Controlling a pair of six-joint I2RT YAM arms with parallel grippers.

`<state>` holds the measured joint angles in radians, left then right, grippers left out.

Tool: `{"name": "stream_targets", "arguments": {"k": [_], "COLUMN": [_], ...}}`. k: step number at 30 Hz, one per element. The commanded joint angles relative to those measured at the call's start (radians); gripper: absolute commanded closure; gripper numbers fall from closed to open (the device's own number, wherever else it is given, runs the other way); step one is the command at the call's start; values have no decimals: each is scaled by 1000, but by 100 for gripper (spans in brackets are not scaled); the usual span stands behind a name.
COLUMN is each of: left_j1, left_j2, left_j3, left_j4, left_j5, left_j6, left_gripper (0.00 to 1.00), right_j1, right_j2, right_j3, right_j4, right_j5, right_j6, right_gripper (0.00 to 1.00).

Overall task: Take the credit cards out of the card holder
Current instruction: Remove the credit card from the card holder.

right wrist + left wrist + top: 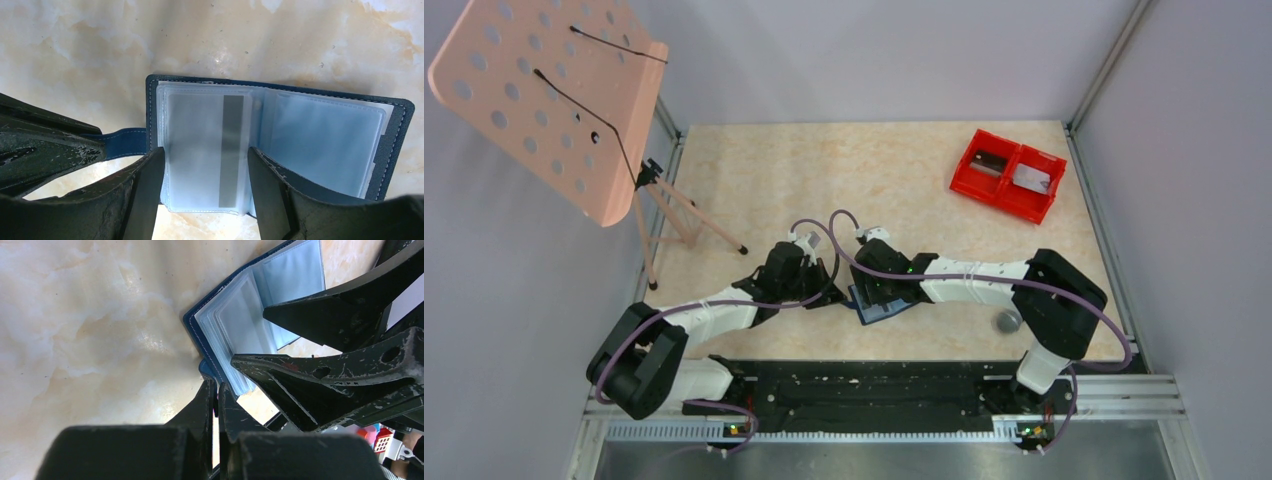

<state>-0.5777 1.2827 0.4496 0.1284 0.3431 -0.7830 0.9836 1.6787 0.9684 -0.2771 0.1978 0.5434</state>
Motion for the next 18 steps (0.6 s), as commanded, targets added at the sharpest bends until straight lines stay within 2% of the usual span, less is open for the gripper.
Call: {"name": "stream_targets", "arguments": {"k": [1, 18], "left_j1": [-3, -4], "left_j2": [-25, -25], "left_j3": [9, 0], "left_j4": [35, 37], "left_j5": [-3, -7], "left_j6": [10, 5], "left_gripper": [100, 100], "right_j1": [8, 8], "right_j2": [-2, -7], "right_j3": [-16, -28], "right_j4": [-12, -12], "right_j5": [29, 44], "right_j6": [-12, -9], "right_gripper": [38, 43]}}
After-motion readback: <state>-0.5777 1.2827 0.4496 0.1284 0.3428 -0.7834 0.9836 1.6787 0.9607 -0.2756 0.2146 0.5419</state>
